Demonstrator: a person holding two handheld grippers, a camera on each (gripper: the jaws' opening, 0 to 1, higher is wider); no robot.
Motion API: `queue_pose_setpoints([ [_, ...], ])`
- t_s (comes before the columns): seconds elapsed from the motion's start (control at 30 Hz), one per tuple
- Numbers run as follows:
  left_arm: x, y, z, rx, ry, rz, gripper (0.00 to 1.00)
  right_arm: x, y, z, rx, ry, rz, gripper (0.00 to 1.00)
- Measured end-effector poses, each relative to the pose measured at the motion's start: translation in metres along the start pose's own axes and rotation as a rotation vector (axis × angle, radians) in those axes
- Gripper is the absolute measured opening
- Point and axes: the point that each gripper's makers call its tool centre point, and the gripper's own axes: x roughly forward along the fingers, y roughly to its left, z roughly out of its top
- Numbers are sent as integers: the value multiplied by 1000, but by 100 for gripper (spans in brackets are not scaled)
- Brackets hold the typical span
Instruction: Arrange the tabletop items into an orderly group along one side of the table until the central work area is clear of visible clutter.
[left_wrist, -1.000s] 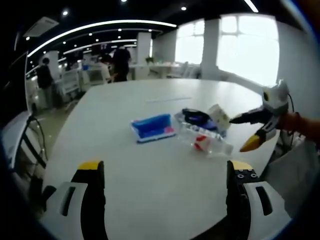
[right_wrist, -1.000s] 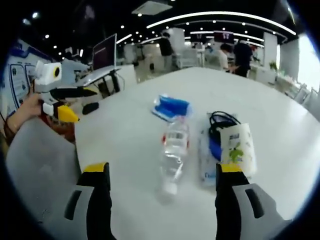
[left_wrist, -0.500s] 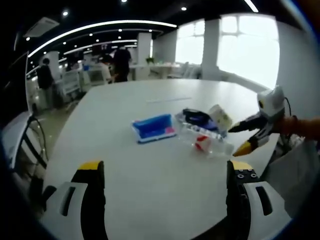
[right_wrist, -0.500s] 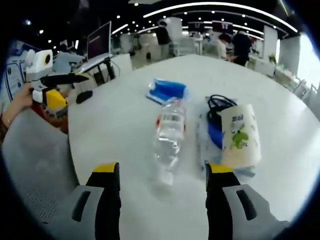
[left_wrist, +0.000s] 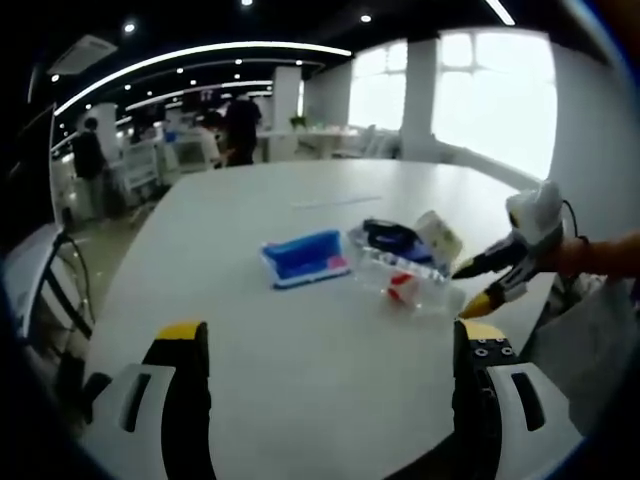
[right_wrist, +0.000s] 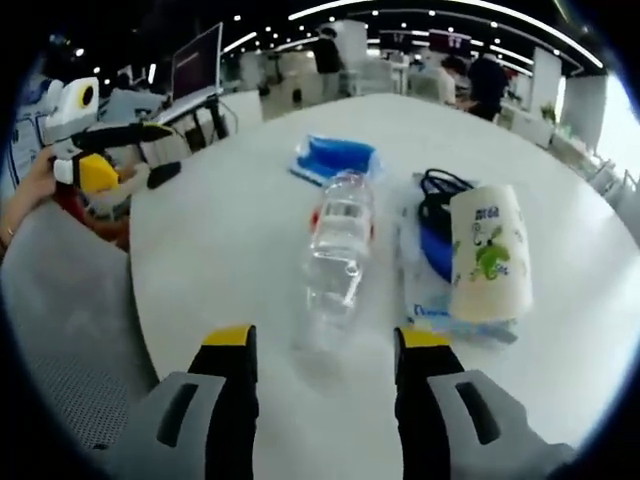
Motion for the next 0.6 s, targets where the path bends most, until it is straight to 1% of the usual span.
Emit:
queue_pose_setpoints([
  [0.07, -1, 0, 1, -3, -8, 2, 99, 1, 0, -1, 7, 4, 0, 51],
  [0.1, -1, 1, 1, -2, -7, 5, 99, 1, -1, -2, 11, 10, -1, 48],
  [0.17, -1, 2, -1, 4, 5, 5, 99, 2, -3, -2, 25, 8, -17, 47],
  [0.23, -1, 1, -1, 4, 3, 2, 99, 3, -4, -2, 35, 9, -18, 45],
  [0.33, -1, 1, -1, 7, 4, 0, 99, 3, -5, -3, 43, 14, -20, 38],
  [0.5, -1, 1, -1, 7, 3, 2, 99, 4, -5, -7, 44, 30, -21, 36],
  [0.6, -1, 0, 1, 4, -8, -3, 99, 6, -4, -9, 34, 39, -21, 34],
])
